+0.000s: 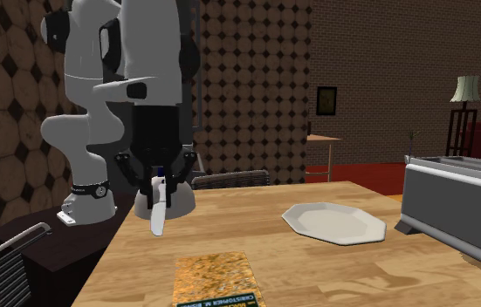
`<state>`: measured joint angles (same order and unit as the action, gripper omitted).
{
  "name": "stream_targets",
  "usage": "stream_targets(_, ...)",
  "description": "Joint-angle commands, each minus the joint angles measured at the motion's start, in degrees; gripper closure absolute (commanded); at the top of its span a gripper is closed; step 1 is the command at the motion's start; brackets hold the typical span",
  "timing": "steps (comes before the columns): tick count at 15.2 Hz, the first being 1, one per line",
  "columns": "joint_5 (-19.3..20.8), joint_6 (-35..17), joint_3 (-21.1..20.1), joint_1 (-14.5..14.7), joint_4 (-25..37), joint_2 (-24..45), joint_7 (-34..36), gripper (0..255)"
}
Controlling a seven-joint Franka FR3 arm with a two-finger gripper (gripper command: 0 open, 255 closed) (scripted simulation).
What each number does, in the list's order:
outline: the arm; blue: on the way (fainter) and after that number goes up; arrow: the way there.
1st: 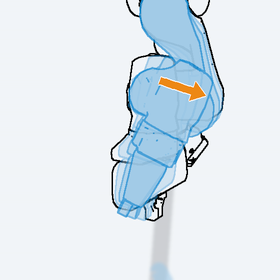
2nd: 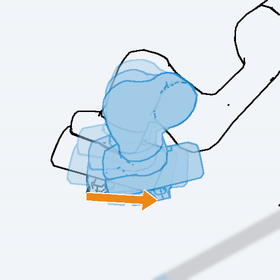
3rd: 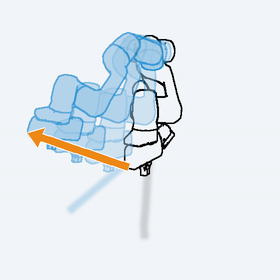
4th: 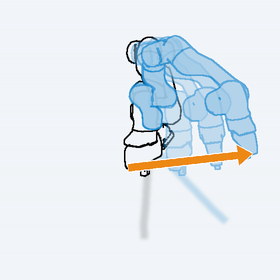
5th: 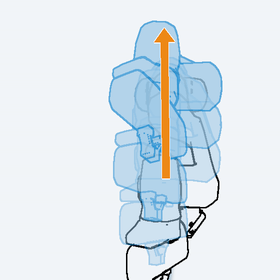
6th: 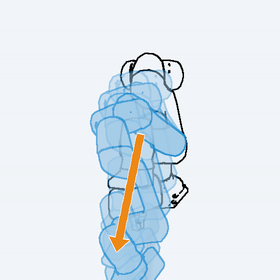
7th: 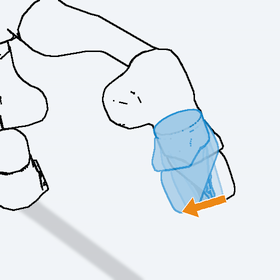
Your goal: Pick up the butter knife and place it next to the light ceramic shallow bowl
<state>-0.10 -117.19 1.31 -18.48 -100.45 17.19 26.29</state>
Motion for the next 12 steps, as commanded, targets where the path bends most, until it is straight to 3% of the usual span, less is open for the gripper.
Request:
stream_targets(1, -0.31, 0.13, 0.87, -1.75, 0.81, 0.68, -2.79, 255)
stream_targets(7, -1.33, 1.8, 3.22, -7.02, 5.97, 4.18, -10.65, 255)
stream_targets(12, -1.45, -1.53, 3.15, -7.06, 3.94, 5.48, -10.71, 255)
